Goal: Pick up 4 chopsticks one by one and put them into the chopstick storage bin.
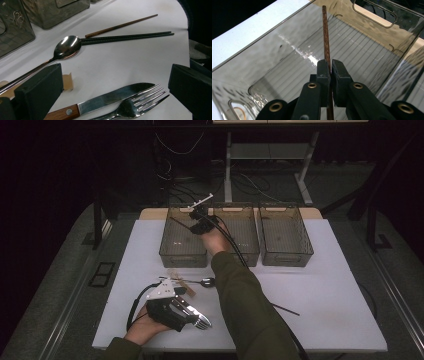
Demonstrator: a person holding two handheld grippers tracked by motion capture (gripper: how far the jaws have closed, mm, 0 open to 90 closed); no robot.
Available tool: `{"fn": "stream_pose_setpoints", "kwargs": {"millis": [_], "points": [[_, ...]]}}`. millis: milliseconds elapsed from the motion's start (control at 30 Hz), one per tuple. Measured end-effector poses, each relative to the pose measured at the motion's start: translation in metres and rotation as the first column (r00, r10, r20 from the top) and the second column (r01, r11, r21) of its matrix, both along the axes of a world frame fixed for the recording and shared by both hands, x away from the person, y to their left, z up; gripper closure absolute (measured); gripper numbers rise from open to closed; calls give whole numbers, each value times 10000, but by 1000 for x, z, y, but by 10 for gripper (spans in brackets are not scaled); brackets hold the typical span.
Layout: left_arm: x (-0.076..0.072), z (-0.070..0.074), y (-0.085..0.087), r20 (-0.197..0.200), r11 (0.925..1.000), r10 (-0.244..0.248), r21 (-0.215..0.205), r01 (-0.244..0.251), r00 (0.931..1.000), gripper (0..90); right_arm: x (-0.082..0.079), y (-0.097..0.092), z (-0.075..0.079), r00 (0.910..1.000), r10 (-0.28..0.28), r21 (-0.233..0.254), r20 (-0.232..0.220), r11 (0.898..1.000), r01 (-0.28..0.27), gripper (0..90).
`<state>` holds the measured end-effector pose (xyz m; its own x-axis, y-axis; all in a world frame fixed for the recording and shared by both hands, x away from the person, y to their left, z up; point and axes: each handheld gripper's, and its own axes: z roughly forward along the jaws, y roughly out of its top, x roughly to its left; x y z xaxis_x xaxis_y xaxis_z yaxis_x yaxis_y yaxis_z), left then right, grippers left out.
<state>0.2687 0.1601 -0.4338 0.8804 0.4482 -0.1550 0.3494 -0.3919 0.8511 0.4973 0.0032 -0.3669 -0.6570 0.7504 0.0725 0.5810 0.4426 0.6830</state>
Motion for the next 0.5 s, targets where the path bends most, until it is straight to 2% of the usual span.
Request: {"fn": "stream_pose_setpoints", "kwargs": {"millis": [233, 500], "points": [[0, 1, 0, 30, 10000, -45, 4, 45, 10000, 0, 4, 10, -1, 10000, -61, -254, 44, 9997, 62, 836], [1, 1, 1, 78, 10000, -74, 23, 74, 9999, 0, 2, 4, 3, 9998, -83, -28, 165, 10000, 84, 713]]}}
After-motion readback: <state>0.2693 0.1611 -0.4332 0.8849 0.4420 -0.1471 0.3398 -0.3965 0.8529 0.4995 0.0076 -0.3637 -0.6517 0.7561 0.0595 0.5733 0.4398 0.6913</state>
